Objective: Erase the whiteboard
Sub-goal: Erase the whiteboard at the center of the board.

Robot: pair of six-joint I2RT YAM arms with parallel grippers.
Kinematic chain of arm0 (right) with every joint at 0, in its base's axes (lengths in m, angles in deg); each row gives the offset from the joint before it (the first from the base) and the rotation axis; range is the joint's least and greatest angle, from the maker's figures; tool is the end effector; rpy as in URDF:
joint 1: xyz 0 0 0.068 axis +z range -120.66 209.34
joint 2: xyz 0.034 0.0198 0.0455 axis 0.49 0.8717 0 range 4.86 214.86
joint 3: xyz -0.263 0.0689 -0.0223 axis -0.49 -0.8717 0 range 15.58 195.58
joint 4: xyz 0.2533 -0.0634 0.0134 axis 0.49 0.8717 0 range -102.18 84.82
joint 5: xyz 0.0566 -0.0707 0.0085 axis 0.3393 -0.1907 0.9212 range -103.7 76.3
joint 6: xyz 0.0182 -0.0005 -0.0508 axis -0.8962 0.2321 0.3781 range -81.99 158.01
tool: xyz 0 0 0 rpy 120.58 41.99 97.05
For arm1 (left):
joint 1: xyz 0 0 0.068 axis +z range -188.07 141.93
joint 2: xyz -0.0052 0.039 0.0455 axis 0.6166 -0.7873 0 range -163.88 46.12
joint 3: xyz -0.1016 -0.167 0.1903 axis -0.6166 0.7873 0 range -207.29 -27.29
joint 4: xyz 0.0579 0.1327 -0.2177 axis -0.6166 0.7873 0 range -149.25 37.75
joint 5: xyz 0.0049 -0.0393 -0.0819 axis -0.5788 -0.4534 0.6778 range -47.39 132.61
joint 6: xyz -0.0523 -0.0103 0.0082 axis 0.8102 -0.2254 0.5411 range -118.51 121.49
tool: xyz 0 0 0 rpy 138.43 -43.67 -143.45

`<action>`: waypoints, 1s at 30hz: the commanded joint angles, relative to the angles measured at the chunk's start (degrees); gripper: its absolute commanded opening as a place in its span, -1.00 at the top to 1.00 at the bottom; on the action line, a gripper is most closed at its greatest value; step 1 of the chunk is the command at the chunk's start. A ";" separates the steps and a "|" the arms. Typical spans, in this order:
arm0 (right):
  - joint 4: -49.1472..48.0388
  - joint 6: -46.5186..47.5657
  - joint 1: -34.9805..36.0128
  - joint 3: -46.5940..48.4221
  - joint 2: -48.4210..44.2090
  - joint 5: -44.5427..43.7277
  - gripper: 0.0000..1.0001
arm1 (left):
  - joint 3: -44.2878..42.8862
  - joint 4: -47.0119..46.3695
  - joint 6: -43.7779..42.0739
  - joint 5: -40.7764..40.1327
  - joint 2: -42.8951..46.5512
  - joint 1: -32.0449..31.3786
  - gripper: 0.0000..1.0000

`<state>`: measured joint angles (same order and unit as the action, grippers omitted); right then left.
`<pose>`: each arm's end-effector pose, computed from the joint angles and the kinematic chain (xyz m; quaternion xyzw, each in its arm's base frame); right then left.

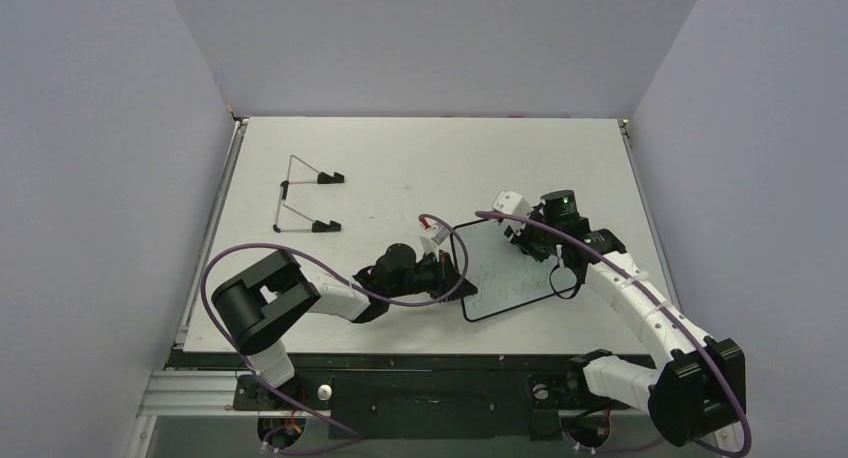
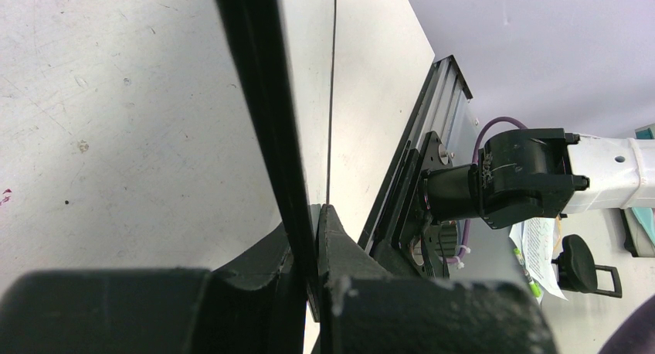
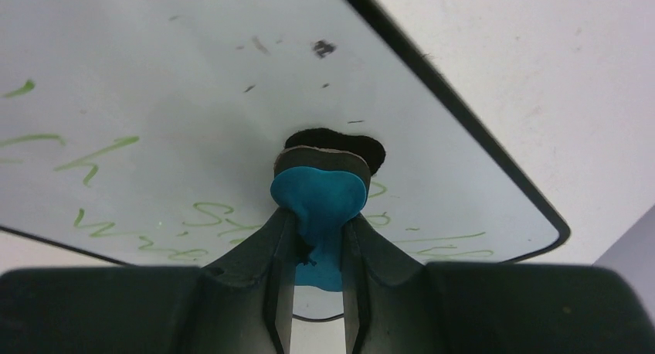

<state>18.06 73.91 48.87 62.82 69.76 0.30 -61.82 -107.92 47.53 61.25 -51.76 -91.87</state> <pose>0.2162 0.0859 0.2548 -0.4695 0.7997 0.0618 0.3690 0.1821 -0.2682 0.1556 0.1516 0.7727 -0.5438 0.2900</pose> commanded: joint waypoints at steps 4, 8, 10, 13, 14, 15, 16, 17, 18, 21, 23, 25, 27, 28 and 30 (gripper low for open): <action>5.93 7.40 0.40 -1.11 -1.39 9.70 1.00 | 0.16 -0.21 -3.37 1.41 2.06 -0.32 1.00; -4.74 -2.86 0.02 -3.77 -3.51 1.64 1.00 | 0.25 -0.63 -3.03 1.27 1.92 -0.34 1.00; -9.40 -5.63 -0.32 -4.15 -3.43 -3.63 1.00 | 0.18 -0.64 -2.98 1.18 1.97 -0.34 1.00; -8.39 -4.63 -0.51 -3.54 -2.42 -6.87 1.00 | 0.09 -0.51 -2.95 1.20 2.06 -0.34 1.00; -6.19 -3.06 -0.69 -3.15 -2.15 -6.61 1.00 | 0.08 -0.36 -2.96 1.18 2.15 -0.39 1.00; -4.99 -2.12 -0.75 -2.34 -1.65 -5.76 1.00 | 0.07 -0.28 -2.97 1.16 2.16 -0.35 1.00; -2.68 -0.38 -0.79 -1.98 -1.41 -5.13 1.00 | 0.07 -0.24 -3.02 1.21 2.26 -0.39 1.00; -1.69 0.40 -0.74 -1.43 -1.00 -4.16 1.00 | 0.07 -0.15 -3.03 1.18 2.26 -0.36 1.00; -0.19 1.54 -0.73 -1.18 -0.74 -3.85 1.00 | 0.07 -0.17 -3.00 1.13 2.26 -0.35 1.00; 3.12 4.55 -0.77 0.09 0.09 -0.74 1.00 | 0.15 -0.16 -2.95 1.01 2.37 -0.34 1.00; 6.78 8.10 -0.62 0.75 0.05 4.71 1.00 | 0.16 -0.19 -2.97 0.97 2.51 -0.41 1.00; 10.35 11.00 -0.52 1.23 -0.28 10.44 1.00 | 0.16 -0.12 -3.05 1.03 2.48 -0.39 1.00; 11.25 11.58 -0.46 1.19 -0.91 13.90 1.00 | 0.16 -0.13 -3.06 0.99 2.45 -0.42 1.00; 10.48 11.48 -0.37 0.92 -1.22 15.08 1.00 | 0.11 -0.12 -3.02 1.02 2.38 -0.47 1.00; 6.83 9.50 -0.46 -1.24 -2.81 14.89 1.00 | 0.16 -0.19 -3.06 0.98 2.32 -0.43 1.00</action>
<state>26.12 82.26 48.21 62.10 69.19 8.67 -61.64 -107.94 47.23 60.96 -51.37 -91.89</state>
